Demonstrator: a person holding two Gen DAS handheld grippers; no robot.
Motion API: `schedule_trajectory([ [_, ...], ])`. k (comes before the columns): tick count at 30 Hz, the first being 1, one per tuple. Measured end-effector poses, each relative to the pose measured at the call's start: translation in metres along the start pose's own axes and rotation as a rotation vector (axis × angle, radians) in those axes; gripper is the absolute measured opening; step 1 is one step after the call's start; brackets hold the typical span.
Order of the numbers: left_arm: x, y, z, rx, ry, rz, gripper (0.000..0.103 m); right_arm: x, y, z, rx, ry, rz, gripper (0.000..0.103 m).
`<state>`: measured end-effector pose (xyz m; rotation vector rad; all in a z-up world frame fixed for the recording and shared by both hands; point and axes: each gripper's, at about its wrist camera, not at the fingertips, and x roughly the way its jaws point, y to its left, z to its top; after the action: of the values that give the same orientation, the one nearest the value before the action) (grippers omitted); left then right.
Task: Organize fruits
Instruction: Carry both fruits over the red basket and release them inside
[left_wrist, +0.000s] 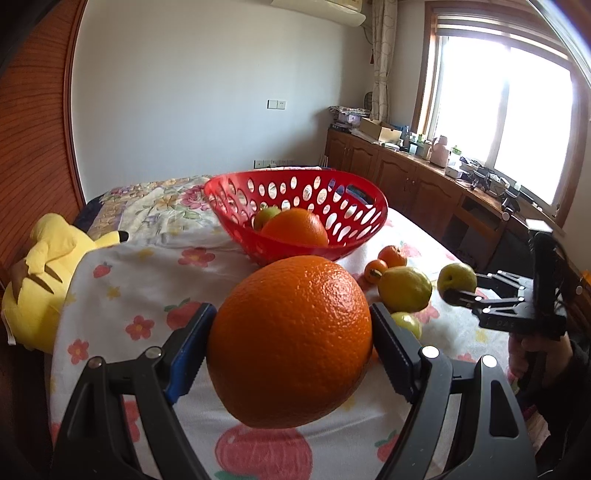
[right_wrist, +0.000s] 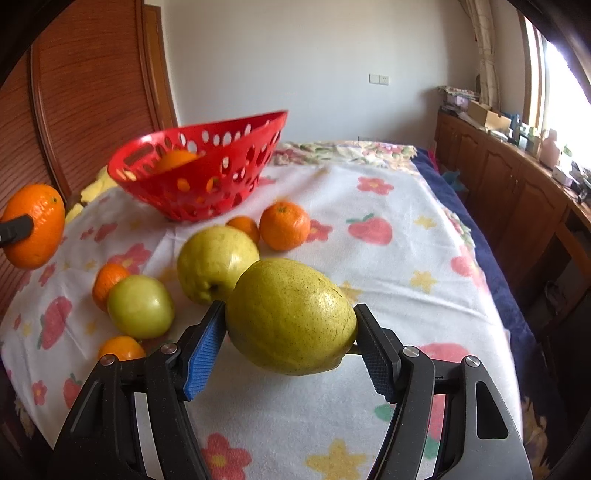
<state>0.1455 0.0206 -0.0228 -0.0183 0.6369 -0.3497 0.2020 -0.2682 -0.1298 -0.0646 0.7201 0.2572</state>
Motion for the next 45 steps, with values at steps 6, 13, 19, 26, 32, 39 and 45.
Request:
schedule_trajectory([
  [6, 0.004, -0.005, 0.021, 0.014, -0.025, -0.003, 0.082, -0.022, 0.001, 0.037, -0.055, -0.062, 0.025, 0.071],
  [13, 0.012, -0.004, 0.053, 0.019, -0.061, 0.003, 0.082, -0.03, 0.014, 0.089, -0.128, -0.123, 0.091, 0.071],
  [19, 0.032, 0.004, 0.076, 0.021, -0.056, 0.017, 0.082, -0.004, 0.037, 0.13, -0.203, -0.127, 0.15, 0.071],
  [26, 0.05, 0.012, 0.091, 0.025, -0.043, 0.044, 0.082, 0.047, 0.055, 0.154, -0.255, -0.056, 0.201, 0.071],
  [32, 0.064, 0.018, 0.095, 0.021, -0.027, 0.057, 0.082, 0.075, 0.063, 0.156, -0.317, 0.006, 0.192, 0.071],
  [39, 0.083, 0.019, 0.1, 0.025, -0.007, 0.058, 0.082, 0.088, 0.071, 0.153, -0.383, 0.029, 0.172, 0.071],
  [45, 0.09, 0.018, 0.102, 0.033, -0.003, 0.055, 0.082, 0.094, 0.069, 0.158, -0.37, 0.028, 0.17, 0.071],
])
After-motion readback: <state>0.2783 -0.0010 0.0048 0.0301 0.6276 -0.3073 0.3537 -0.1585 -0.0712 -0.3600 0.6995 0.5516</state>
